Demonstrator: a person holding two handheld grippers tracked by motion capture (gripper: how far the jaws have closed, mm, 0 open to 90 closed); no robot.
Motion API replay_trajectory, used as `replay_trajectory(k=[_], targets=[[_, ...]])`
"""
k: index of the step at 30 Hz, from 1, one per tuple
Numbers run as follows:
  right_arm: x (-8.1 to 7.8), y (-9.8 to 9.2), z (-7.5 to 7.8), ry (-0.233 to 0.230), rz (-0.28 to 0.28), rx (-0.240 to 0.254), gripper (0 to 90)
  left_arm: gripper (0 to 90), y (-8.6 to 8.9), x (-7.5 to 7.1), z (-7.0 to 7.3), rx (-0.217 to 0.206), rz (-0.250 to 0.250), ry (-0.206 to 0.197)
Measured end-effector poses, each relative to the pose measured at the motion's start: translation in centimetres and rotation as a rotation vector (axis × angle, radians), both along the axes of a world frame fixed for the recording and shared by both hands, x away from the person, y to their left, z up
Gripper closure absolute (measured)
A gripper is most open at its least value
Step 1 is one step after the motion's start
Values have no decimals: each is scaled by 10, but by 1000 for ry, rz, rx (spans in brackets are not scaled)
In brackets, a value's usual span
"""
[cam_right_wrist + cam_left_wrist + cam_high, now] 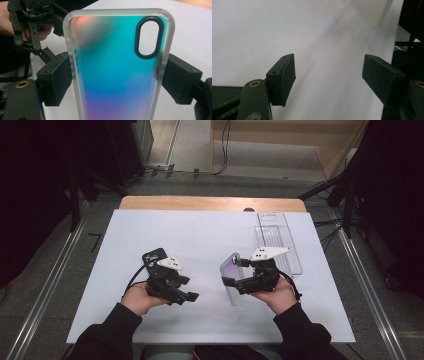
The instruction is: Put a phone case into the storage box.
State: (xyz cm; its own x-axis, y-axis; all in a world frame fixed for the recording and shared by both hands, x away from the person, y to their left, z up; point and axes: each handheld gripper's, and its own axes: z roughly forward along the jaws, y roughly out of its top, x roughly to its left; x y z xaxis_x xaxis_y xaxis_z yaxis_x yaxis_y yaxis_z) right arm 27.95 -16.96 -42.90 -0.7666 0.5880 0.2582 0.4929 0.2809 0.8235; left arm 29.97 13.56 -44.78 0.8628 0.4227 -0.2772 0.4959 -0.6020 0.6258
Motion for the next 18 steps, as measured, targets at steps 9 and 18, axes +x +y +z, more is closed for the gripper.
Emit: replay_trajectory(k=[9,18], targets=[[0,-3,1,3,-34,-5,155,268,16,-11,-4,-10,80,-20],[2,-8,3,10,-75,-5,155,268,33,-19,-5,-26,154,-15]])
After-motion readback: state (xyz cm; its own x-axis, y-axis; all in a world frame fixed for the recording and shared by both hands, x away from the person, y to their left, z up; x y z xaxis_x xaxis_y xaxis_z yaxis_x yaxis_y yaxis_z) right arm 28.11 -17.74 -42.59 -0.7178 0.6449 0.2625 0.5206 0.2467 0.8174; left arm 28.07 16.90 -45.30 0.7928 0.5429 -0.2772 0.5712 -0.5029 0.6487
